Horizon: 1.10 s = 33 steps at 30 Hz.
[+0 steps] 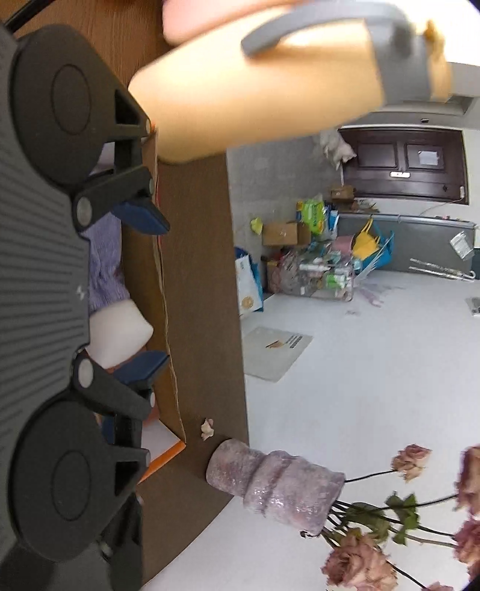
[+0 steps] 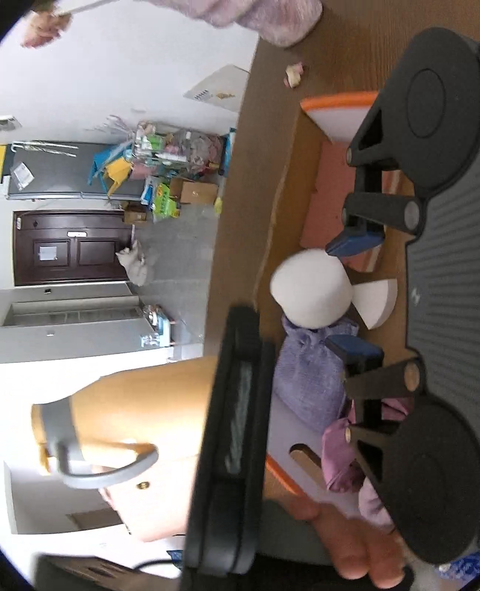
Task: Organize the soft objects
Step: 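Withdraw both grippers from the box back over the table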
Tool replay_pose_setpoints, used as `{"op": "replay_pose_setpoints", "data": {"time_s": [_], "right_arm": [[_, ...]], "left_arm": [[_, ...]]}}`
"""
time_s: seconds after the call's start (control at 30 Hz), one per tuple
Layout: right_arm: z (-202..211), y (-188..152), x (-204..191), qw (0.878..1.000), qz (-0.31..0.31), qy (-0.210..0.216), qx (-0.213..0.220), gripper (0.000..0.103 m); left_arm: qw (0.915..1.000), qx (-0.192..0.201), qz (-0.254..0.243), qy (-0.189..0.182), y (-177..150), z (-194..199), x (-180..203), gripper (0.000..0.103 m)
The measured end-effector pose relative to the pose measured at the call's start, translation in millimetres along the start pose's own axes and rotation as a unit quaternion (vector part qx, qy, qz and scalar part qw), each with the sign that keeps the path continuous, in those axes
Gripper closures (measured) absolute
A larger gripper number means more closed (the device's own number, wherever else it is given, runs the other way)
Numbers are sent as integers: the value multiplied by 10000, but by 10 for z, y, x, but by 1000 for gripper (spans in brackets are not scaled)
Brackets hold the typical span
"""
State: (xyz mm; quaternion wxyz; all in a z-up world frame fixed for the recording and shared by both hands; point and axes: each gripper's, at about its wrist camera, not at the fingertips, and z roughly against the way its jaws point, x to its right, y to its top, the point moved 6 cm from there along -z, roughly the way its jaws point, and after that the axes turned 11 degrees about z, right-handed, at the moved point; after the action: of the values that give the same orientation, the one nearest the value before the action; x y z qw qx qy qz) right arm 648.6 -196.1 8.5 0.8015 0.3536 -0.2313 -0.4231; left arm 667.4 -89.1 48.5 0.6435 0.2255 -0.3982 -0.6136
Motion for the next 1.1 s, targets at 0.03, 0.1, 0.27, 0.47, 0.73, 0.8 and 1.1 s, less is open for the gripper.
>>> {"op": "replay_pose_setpoints", "data": {"time_s": [0.03,0.1,0.27,0.47,0.73,0.8,1.1], "right_arm": [[103,21,12,10000,-7,-46,47,57],[314,75,34,9998,-8,-141,149,54],[1008,95,106,9979,56,-506,404,47],[1837,-148,142,9939,-45,-906,626,38],[2457,-398,-40,9901,-225,-1023,936,34],[2570,-442,-131,9889,-248,-1016,1057,32],[2921,-1164,-534,9746,-438,-1354,1728,30]], "left_arm": [[10000,62,-17,37,19,107,-7,30],[9997,191,-53,109,55,375,-47,29],[9979,548,-144,310,-3,1158,-204,26],[9949,870,-126,488,-267,2021,-442,21],[9928,1101,7,475,-586,2638,-475,21],[9923,1175,73,386,-694,2732,-479,20],[9805,1780,126,820,-1776,3161,-645,19]]}}
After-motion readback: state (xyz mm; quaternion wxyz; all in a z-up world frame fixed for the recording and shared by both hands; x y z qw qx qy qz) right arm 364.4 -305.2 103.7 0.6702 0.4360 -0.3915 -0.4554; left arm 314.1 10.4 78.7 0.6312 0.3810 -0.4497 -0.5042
